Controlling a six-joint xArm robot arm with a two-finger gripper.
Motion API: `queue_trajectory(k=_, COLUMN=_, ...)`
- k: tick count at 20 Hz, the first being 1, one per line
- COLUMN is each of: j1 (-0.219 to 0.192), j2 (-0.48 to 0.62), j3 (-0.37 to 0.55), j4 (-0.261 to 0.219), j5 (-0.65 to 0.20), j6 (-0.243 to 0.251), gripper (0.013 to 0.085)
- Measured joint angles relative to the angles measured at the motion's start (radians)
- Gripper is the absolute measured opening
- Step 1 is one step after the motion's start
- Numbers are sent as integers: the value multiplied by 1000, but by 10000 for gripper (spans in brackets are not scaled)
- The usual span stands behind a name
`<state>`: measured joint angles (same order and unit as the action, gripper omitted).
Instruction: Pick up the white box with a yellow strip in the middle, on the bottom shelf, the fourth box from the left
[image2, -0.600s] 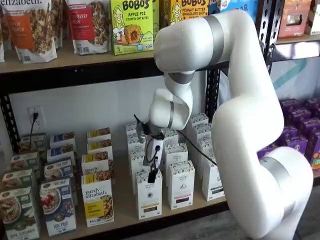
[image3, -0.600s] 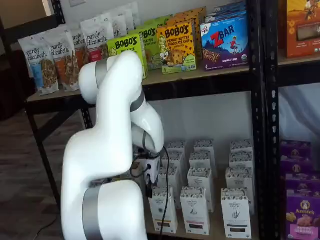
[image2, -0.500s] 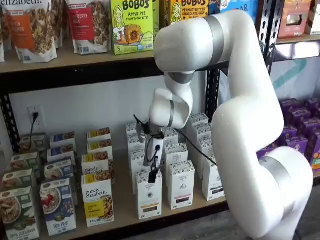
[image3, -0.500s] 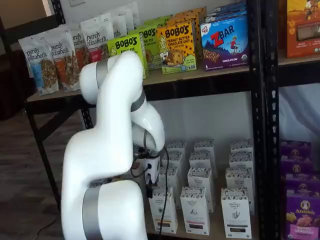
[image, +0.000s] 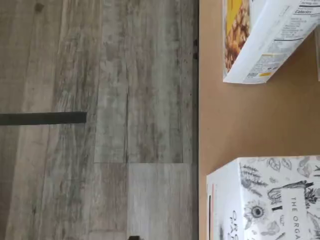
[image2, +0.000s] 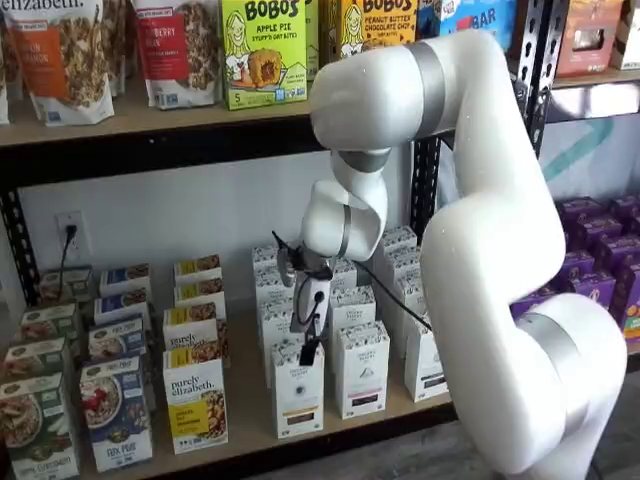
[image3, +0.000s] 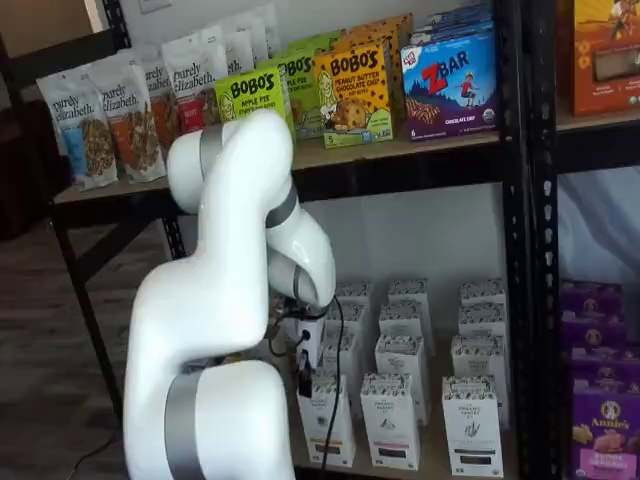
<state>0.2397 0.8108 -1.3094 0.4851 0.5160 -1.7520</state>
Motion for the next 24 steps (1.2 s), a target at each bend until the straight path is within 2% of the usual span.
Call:
queue_trajectory(k=8, j1=3, j2=80, j3=-100, j4=-31, j5=8, j6=34, gripper=850)
queue_trajectory(k=13, j1=-7, j2=124, j3=-157, j4=-39, j5=21, j6=35, gripper=850)
queue_trajectory(k=24, j1=-11, j2=234, j3=-312, j4=-132, j5=88, j6=120, gripper=850)
